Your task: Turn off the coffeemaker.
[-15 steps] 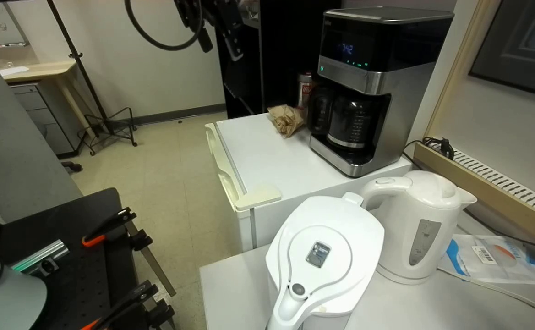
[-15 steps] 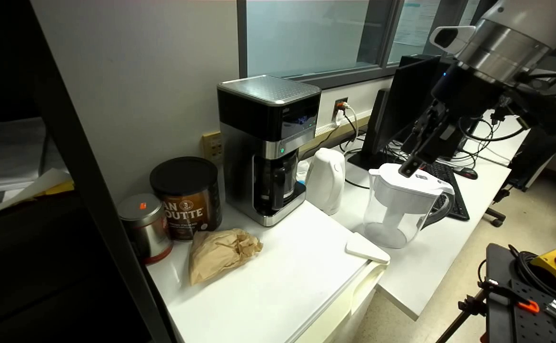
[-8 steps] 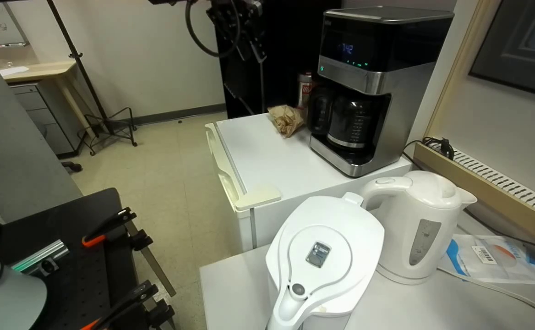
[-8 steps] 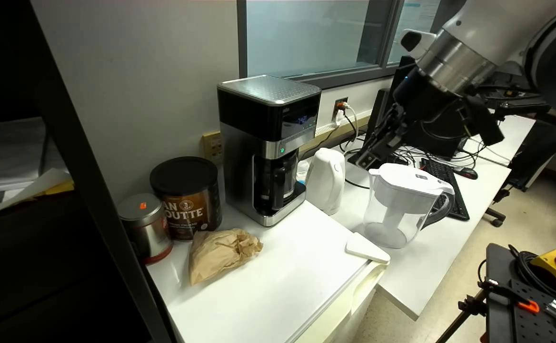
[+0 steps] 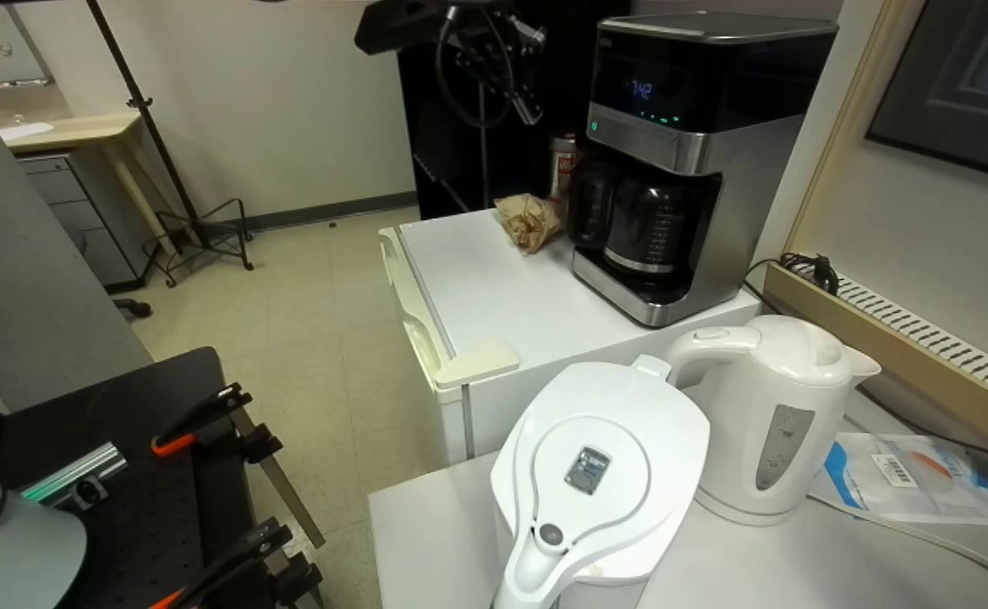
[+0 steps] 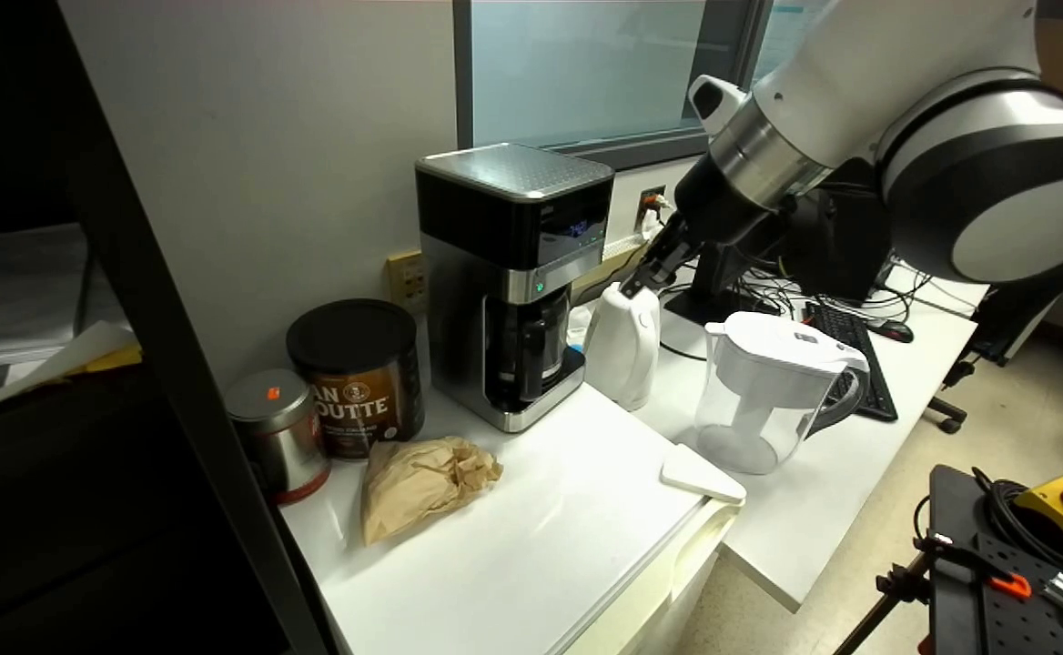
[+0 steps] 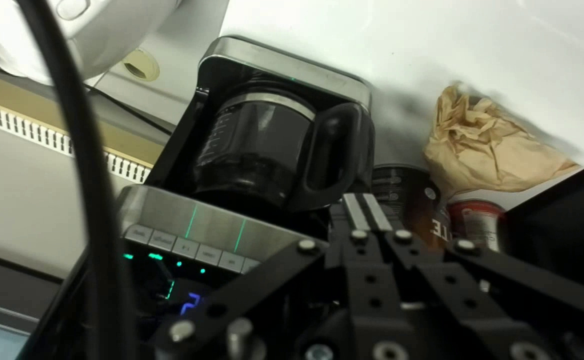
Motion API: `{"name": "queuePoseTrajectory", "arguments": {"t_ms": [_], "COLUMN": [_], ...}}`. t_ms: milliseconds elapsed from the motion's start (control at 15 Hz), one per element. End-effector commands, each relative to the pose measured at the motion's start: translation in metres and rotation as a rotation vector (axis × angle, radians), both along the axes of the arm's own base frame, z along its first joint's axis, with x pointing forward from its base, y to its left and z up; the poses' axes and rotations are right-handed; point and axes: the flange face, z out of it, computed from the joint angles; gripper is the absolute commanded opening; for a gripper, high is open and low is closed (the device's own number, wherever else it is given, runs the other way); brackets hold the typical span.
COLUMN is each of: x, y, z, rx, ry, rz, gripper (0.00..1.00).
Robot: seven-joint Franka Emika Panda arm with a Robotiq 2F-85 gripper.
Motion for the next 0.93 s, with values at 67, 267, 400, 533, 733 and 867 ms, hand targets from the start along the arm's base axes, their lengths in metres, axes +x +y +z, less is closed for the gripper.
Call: {"name": "queuePoseTrajectory", "arguments": {"t_ms": [67, 267, 400, 533, 733, 867], "x": [0.04, 0.058, 0.068, 0.077, 0.089, 0.094], "y": [0.005, 0.011, 0.015, 0.019, 0.022, 0.024], "z": [-0.009, -0.016, -0.021, -0.026, -0.033, -0.037], "rx": [-0.024, -0.024, -0.017, -0.009, -0.002, 0.002], "ry": [-0.052, -0.069, -0.07, -0.068, -0.065, -0.063], "rz": [-0.04, -0.061, -0.076, -0.087, -0.099, -0.102], "gripper": [0.01, 0.01, 0.01, 0.01, 0.01, 0.0]}}
